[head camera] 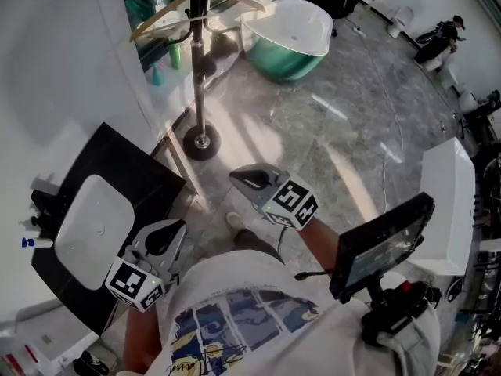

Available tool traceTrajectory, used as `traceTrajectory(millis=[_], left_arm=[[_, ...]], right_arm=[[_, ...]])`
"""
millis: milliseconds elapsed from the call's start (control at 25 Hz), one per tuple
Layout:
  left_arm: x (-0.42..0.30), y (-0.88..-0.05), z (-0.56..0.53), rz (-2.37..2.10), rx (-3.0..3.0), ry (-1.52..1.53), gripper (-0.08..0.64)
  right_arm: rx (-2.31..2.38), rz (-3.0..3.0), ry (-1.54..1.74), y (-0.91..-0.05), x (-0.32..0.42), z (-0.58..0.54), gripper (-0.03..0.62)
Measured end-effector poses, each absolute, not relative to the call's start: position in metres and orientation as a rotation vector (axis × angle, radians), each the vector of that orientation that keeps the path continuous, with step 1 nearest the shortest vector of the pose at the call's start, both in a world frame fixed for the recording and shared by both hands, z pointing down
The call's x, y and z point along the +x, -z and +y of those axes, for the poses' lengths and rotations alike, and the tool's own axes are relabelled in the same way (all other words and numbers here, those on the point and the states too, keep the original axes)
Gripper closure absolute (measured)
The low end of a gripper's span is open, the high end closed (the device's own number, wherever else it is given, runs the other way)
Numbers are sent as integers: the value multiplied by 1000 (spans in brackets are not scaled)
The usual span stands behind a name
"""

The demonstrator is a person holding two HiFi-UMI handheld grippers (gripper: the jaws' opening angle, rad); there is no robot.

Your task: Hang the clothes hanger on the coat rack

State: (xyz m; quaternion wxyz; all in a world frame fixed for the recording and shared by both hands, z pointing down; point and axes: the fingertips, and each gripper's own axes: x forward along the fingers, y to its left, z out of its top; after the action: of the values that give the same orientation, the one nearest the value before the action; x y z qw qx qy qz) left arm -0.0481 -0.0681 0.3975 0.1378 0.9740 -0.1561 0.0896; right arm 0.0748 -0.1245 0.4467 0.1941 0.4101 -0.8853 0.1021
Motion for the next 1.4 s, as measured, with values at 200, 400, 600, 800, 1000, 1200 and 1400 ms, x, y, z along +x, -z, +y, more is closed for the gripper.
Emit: traceTrajectory(millis=[200, 400, 600, 800, 1000, 1200, 1400], left_arm=[[-63, -398, -42, -420, 2836, -273, 551], [-73, -393, -27, -387, 2853, -280, 551], [-78, -394, -14, -370, 2845, -290, 551], [-77, -397, -8, -343, 2850, -296, 551], [-80, -397, -7, -334, 2852, -289, 551], [-82, -397, -5, -339, 2853, -282, 551], [-83, -394, -6, -339, 2851, -278, 551]], right_arm=[[1127, -2523, -260, -437, 33, -85, 591], [1144, -2539, -223, -428, 6, -58, 590], [1119, -2550, -171, -416, -16, -42, 591], [1095, -2560, -154, -418, -28, -34, 591], [1102, -2565, -134, -413, -33, -33, 591], [1098, -2570, -116, -409, -36, -32, 591], [1087, -2570, -106, -404, -40, -32, 591]])
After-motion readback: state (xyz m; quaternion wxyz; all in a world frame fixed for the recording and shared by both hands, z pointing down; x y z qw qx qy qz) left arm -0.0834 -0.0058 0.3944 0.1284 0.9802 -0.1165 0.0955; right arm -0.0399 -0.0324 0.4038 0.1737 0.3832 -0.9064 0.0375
